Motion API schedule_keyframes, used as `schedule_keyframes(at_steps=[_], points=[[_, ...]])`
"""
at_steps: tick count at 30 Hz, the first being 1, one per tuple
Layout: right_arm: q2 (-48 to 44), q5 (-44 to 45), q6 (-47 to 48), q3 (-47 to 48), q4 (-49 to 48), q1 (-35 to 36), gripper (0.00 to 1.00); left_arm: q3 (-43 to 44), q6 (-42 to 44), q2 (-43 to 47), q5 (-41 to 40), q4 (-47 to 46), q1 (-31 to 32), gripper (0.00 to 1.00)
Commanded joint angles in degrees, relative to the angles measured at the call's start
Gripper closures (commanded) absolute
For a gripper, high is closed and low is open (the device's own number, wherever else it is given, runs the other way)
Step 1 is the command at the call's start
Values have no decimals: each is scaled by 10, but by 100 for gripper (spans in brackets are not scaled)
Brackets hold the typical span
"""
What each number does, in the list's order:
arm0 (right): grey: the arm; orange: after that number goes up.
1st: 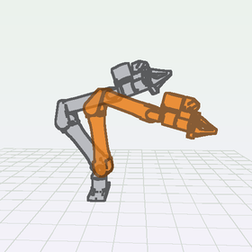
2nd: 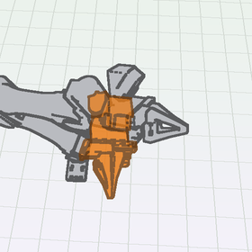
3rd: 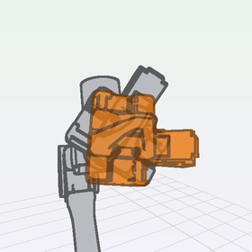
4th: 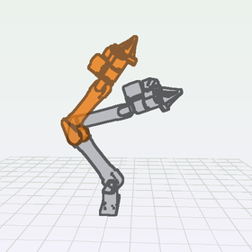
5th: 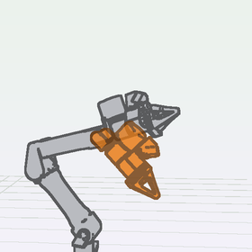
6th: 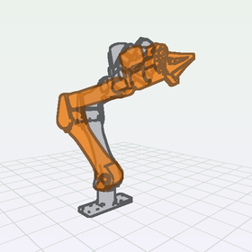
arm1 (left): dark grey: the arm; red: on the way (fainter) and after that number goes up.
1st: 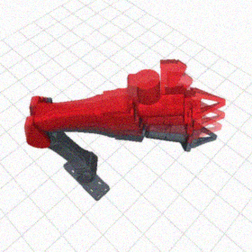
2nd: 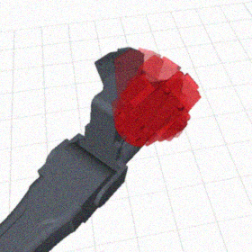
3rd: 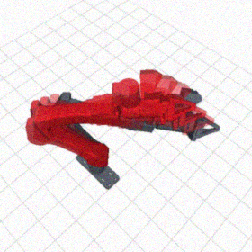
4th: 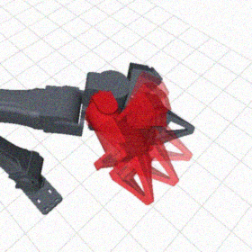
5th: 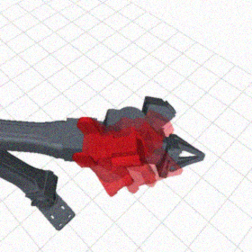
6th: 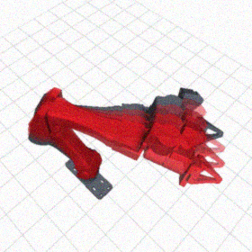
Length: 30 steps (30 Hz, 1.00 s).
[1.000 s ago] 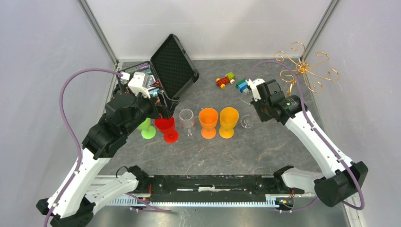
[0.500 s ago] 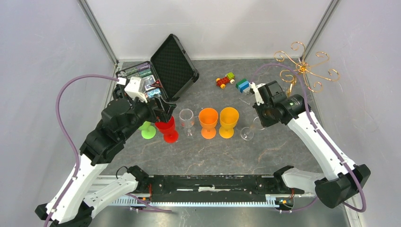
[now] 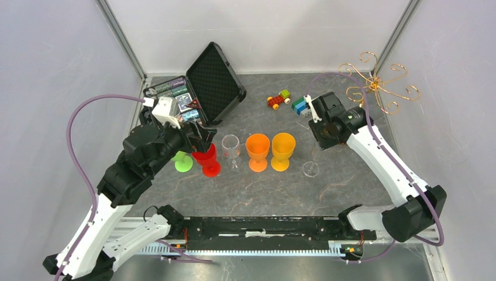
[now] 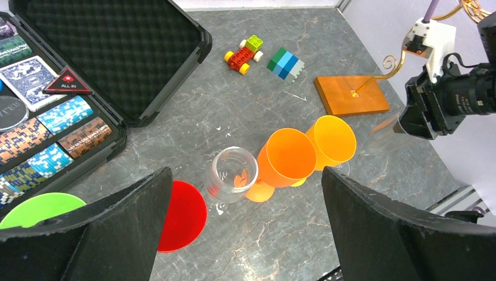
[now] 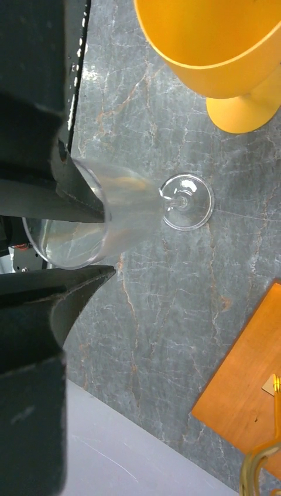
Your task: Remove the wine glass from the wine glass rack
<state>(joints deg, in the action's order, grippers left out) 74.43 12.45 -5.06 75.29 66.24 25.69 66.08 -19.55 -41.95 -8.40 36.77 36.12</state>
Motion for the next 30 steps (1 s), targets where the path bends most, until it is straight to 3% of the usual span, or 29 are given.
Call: schedule_keyframes(at_steps=[1,9,21,30], points=[[3,21,4,10,-46,-1,61,2,22,5,6,-20,-1,0],[-48,48,12,22,-58,-2,42,28,11,8,-35,16,-1,0],[-185,46,42,83,-68,-1,37,90,-19,37,-111,99,-1,0],[-373,187,97,-13,-256,-1,36,144,-69,104,-234,173,-1,0]])
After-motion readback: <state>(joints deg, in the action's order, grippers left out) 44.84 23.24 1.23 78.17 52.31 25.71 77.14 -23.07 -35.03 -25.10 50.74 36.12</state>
